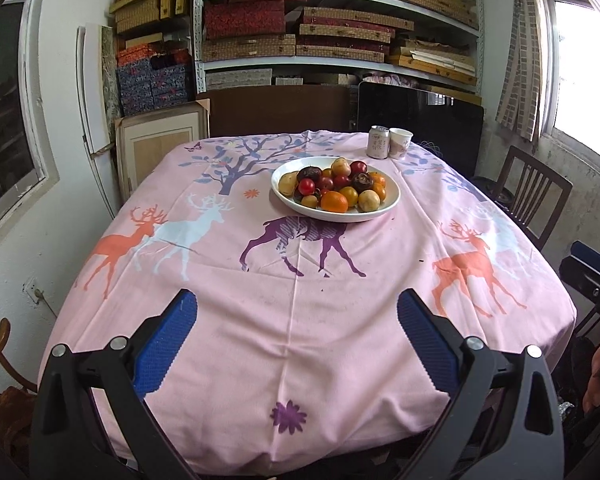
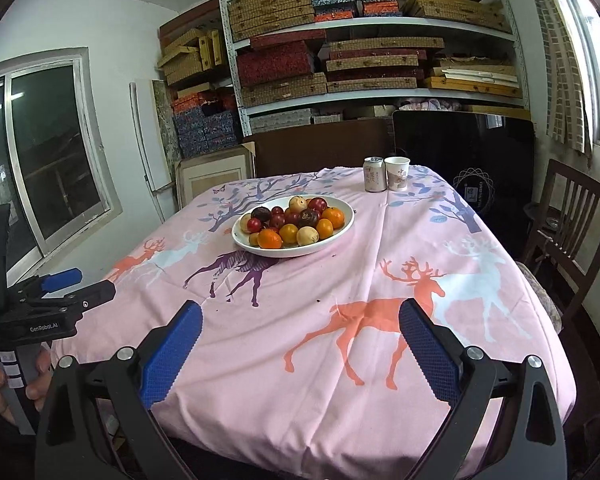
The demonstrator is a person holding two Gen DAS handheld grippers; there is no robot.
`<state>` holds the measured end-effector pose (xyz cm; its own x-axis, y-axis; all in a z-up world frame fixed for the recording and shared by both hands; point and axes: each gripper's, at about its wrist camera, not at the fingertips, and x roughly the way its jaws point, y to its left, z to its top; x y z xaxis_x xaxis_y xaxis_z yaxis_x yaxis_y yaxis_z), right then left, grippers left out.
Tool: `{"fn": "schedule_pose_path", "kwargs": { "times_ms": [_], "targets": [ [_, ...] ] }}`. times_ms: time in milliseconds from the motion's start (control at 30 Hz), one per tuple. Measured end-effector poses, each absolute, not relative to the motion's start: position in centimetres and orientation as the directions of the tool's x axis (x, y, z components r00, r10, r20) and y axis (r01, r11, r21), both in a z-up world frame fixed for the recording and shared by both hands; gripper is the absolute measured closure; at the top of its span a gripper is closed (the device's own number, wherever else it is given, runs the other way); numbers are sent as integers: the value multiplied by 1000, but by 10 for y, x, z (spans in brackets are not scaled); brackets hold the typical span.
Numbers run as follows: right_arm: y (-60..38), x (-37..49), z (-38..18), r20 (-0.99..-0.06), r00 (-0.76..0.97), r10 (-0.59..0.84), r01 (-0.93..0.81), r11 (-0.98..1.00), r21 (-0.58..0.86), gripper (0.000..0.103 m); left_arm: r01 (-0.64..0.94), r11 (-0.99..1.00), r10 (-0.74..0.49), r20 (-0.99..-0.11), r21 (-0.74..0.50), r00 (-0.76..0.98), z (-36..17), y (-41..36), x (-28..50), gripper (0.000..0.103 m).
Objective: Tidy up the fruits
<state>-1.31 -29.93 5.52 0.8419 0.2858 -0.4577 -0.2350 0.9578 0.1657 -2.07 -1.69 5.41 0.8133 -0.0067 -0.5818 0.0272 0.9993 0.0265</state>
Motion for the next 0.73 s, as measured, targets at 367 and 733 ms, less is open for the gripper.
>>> {"fn": "schedule_pose_path", "kwargs": {
  "times_ms": [367, 733],
  "targets": [
    [-306, -15, 45, -480, 830, 285, -210, 956, 204, 4, 25, 998, 14, -580, 58, 814, 56, -23, -18, 5],
    [-306, -18, 44, -475, 833, 284, -214, 957, 198, 4, -37, 997, 71, -574, 72, 816, 57, -18, -16, 5]
  ]
}}
